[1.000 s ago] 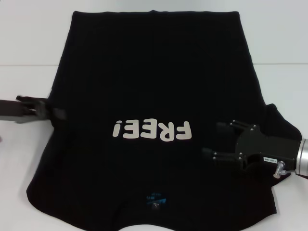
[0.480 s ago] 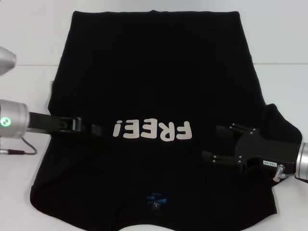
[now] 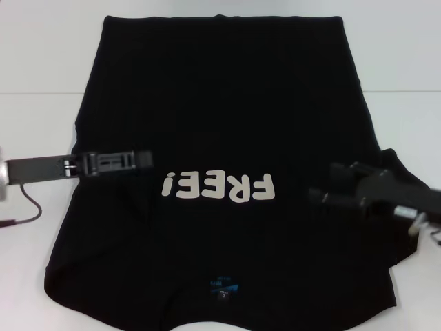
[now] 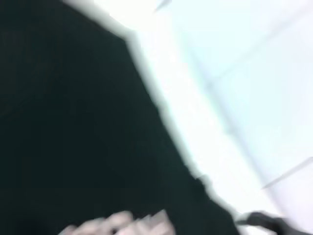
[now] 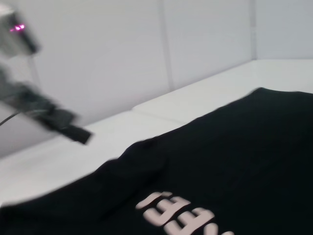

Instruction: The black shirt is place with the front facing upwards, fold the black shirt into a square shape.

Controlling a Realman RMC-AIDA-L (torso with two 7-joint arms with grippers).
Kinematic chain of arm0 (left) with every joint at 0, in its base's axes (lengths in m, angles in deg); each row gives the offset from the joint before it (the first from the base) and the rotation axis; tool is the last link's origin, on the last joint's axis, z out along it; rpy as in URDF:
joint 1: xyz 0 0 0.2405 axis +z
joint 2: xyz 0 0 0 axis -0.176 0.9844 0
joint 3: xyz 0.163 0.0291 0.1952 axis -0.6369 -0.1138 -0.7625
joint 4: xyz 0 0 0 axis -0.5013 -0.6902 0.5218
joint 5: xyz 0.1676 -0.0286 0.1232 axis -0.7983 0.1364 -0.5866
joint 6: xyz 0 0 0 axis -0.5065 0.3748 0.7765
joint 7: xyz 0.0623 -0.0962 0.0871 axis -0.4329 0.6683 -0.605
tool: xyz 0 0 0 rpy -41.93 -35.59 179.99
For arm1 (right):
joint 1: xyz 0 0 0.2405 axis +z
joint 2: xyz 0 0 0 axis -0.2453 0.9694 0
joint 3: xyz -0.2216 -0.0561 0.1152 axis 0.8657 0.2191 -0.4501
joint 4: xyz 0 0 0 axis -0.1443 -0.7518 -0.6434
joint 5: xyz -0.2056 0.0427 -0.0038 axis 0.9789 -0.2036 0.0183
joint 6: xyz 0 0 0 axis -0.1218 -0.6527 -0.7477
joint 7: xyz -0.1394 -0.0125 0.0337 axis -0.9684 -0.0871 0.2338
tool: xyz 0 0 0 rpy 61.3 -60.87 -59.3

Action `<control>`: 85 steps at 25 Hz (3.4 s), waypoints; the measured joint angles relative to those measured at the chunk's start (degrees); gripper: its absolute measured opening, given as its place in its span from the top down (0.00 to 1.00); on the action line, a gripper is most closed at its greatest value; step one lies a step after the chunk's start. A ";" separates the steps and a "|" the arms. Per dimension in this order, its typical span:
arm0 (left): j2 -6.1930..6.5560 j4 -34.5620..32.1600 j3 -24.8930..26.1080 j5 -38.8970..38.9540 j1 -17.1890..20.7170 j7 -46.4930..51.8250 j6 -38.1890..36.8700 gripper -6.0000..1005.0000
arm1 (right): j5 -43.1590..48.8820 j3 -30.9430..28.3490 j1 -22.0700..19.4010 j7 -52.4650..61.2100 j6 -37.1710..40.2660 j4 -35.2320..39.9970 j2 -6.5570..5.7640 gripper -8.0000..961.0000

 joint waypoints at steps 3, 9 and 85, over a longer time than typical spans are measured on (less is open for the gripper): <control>-0.93 1.11 3.59 4.78 2.53 -13.83 -5.93 0.41 | 0.12 -0.71 -0.41 12.15 0.03 4.08 -0.82 0.05; -3.77 1.15 2.06 7.40 7.75 -38.02 -10.28 0.31 | 4.08 1.56 -0.86 41.57 2.74 15.06 -5.42 0.05; -3.79 1.65 -5.92 7.27 9.39 -43.93 -7.37 0.30 | 40.63 13.31 11.83 80.37 -5.68 11.49 -10.98 0.62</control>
